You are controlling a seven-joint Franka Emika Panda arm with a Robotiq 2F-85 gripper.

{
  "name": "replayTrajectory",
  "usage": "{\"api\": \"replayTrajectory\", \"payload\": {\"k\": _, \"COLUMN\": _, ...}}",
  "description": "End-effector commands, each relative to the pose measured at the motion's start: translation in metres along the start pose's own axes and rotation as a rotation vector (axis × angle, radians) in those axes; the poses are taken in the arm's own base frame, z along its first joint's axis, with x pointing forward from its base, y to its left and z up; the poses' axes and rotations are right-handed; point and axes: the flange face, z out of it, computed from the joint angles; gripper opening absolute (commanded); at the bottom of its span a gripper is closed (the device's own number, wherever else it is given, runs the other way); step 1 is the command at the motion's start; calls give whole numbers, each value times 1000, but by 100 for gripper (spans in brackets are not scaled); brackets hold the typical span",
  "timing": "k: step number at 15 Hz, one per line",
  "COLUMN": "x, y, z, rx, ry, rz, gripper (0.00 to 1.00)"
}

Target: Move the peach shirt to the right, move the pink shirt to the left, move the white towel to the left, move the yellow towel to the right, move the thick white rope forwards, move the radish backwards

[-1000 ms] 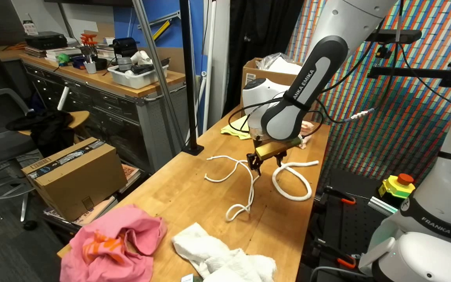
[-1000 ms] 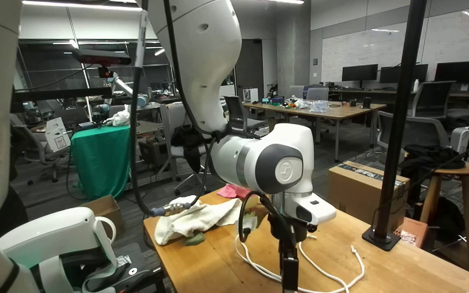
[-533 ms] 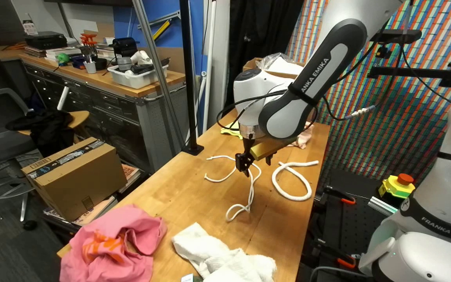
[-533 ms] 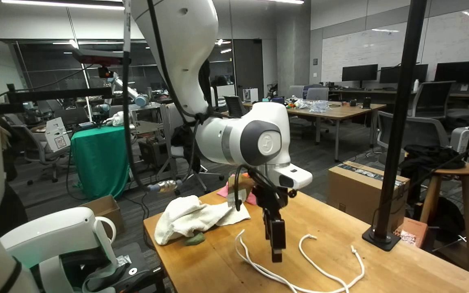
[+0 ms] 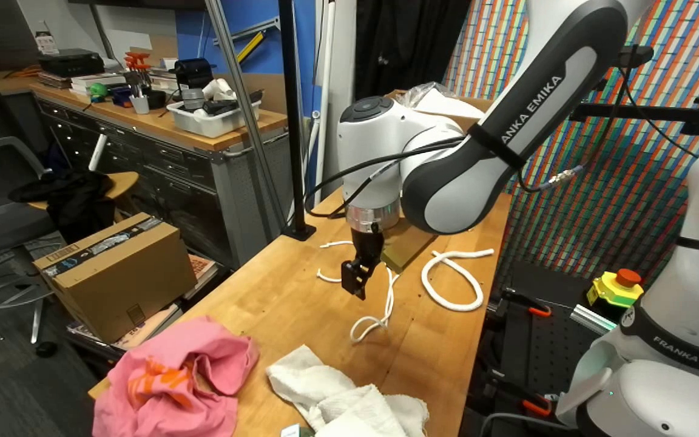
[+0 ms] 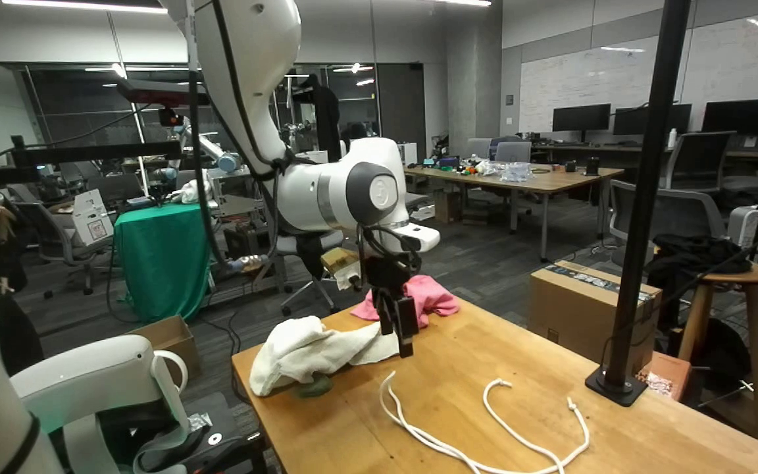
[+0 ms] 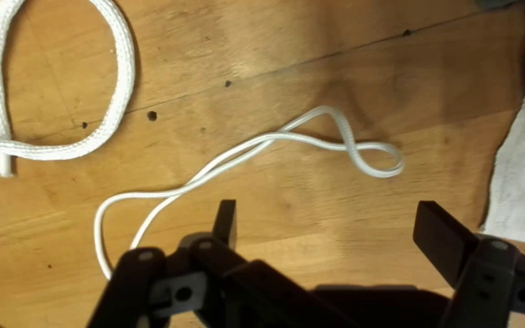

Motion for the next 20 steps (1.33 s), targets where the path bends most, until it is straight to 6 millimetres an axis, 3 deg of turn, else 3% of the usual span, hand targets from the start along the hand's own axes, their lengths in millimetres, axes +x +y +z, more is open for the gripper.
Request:
{"api": "replayTrajectory", "payload": {"k": 1, "x": -16, "y": -37, "z": -15, "rx": -13, "ry": 18, "rz": -159, "gripper": 100}}
{"api": "replayTrajectory", "payload": {"k": 6, "x": -39, "y": -87, "z": -21, "rx": -70, "ry": 38, "rz": -349, "gripper": 100}}
{"api": "replayTrajectory", "payload": {"k": 13, "x": -50, "y": -156, "z": -40, "rx": -122, "ry": 91, "rz": -531, "gripper": 100}}
{"api": "replayTrajectory", "payload": {"k": 20, "x": -74, "y": -226, "z": -69, "rx": -252, "ry": 25, "rz": -762, "gripper": 100}}
